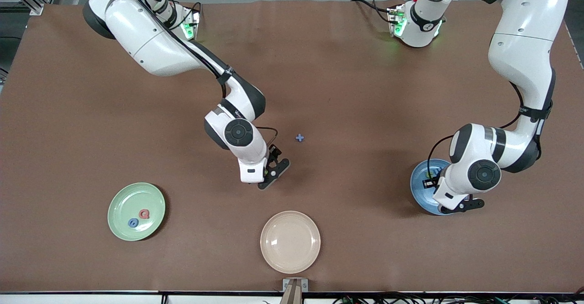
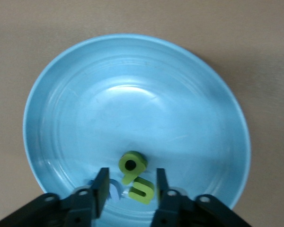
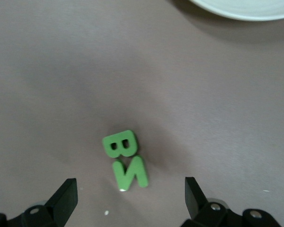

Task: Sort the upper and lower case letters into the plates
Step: 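Grasp the blue + with the left gripper while the right grasps green N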

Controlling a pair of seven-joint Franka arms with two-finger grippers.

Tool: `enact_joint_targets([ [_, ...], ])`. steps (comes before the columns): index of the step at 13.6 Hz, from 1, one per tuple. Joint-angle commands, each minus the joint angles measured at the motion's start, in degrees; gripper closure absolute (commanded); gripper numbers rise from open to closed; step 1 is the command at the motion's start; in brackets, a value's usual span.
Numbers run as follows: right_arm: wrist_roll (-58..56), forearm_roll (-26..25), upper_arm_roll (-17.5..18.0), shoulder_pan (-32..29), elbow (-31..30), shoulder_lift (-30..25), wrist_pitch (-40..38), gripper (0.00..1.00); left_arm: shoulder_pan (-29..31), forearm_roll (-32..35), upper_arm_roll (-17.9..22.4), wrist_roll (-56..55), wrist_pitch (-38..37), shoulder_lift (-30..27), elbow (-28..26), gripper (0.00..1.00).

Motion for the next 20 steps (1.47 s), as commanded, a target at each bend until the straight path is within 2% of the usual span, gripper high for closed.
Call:
enact_joint_targets([
  [1, -2.78, 1.50, 1.48, -2.06, -2.05, -0.75, 1.41, 0.00, -0.67, 0.04, -5.96, -3.87, -2.27, -2.02, -1.11, 0.00],
  [4, -4.55, 0.97, 1.04, -1.71, -3.18, -0.31, 3.86, 0.00, -2.59, 0.13, -13.36, -20.09, -2.90, -1.41, -1.29, 0.00],
  [8, -3.93, 0.62, 0.17, -0.74, -4.86, -0.40, 5.18, 0.00, -10.59, 0.13, -13.73, -35.06, -0.88, -0.88, -2.52, 0.01],
  [11, -3.85, 0.44, -2.64, 1.71, -4.95, -0.22, 7.12, 0.00, -15.51, 0.04, -13.73, -47.45, 4.11, 1.31, -2.26, 0.02],
  [12, -3.85, 0.44, -3.78, 2.68, -4.95, -0.22, 7.47, 0.03, -16.83, 0.04, -13.73, -51.23, 5.27, 1.58, -2.26, 0.03],
  [16, -3.85, 0.44, -4.49, 3.48, -4.95, 0.04, 8.53, 0.24, -21.58, -1.36, -13.73, -62.32, 7.20, 3.86, -1.12, 0.13],
  [20, -3.85, 0.44, -4.58, 3.48, -4.95, 0.04, 8.79, 0.59, -24.58, -2.77, -13.64, -72.26, 7.21, 5.19, 0.47, 0.22],
])
